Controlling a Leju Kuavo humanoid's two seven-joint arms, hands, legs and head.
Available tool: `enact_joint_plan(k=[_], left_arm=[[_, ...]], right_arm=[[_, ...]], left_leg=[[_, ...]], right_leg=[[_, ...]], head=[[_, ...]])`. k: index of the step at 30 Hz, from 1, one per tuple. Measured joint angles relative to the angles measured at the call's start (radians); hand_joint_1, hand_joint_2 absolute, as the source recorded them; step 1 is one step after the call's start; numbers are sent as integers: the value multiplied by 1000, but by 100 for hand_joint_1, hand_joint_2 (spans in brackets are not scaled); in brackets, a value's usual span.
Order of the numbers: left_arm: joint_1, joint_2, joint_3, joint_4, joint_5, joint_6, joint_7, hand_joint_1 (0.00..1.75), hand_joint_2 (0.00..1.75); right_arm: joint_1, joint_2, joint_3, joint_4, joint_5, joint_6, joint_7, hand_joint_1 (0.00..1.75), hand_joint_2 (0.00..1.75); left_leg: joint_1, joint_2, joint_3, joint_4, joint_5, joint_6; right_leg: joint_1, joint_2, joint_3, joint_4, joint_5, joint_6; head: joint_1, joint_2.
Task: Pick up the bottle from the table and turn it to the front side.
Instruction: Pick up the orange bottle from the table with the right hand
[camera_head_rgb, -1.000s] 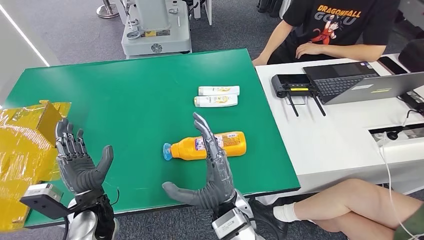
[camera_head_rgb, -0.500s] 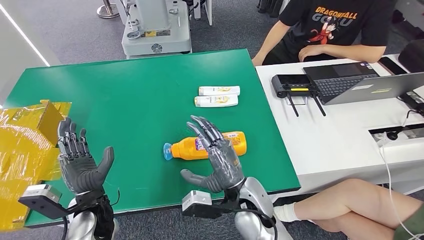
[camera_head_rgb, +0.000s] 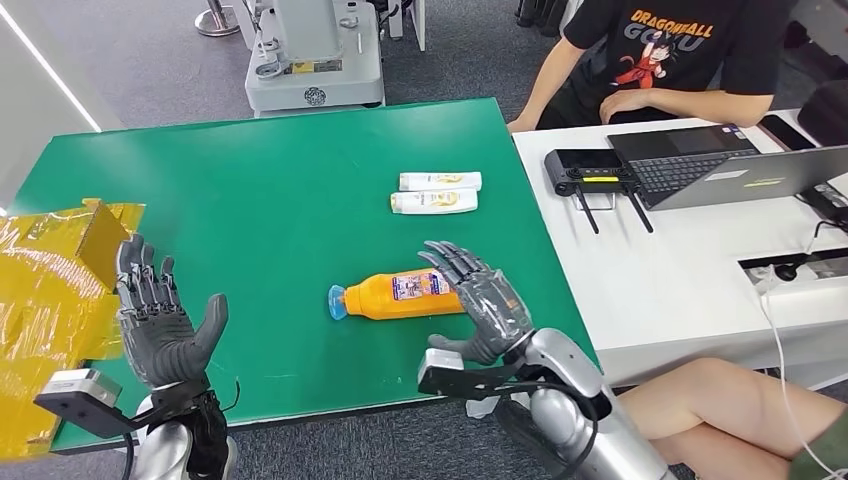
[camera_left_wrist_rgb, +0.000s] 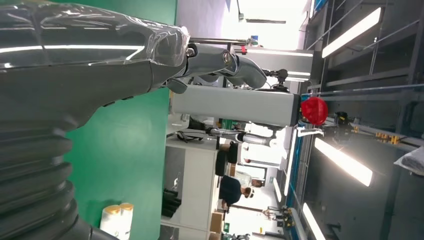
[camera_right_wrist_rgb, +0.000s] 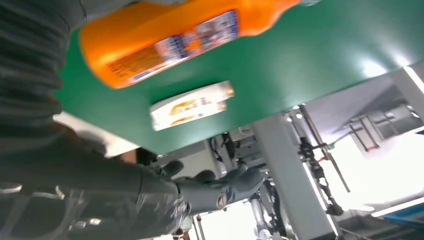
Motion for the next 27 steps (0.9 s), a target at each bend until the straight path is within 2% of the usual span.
enact_joint_plan(k=[3, 6, 8, 10, 15, 22, 27], left_arm=[[0, 1, 0, 0, 13, -1, 0, 0, 175], [-1, 1, 0, 1, 21, -4, 0, 0, 175], [-1, 2, 0, 3, 24, -8, 0, 0, 175], [-1, 2, 0, 4, 25, -9, 0, 0, 175], [-1, 2, 0, 4, 25, -11, 0, 0, 175], [-1, 2, 0, 7, 25, -10, 0, 0, 175], [-1, 2, 0, 7, 28, -9, 0, 0, 175]], right_arm=[[-66, -119, 3, 10, -71, 168, 6, 0, 175], [-189, -232, 45, 57, -159, 346, 2, 0, 175], [-274, -291, 89, 99, -206, 410, -4, 0, 175], [-328, -328, 124, 127, -225, 425, -4, 0, 175], [-386, -376, 187, 163, -243, 422, 6, 0, 175], [-428, -400, 239, 192, -258, 437, 10, 0, 175], [-588, -388, 351, 314, -324, 496, 9, 0, 175]], left_leg=[[-2, 0, 0, 0, 1, 2], [-3, 1, -1, 0, 3, 4], [-3, 1, -1, 1, 3, 5], [-3, 0, -1, 1, 4, 6], [-3, -1, -1, 1, 4, 7], [-4, -1, -2, 1, 4, 7], [-4, 0, -2, 0, 5, 7]], right_leg=[[-2, 1, 0, 0, 1, 2], [-3, 1, -1, 0, 3, 4], [-3, 1, -1, 0, 4, 6], [-3, -1, -1, 0, 4, 6], [-3, -1, -1, 0, 4, 6], [-3, -1, -1, 0, 4, 6], [-3, 0, -2, 1, 5, 6]], head=[[0, 0], [0, 0], [0, 0], [0, 0], [0, 0], [0, 0], [0, 0]])
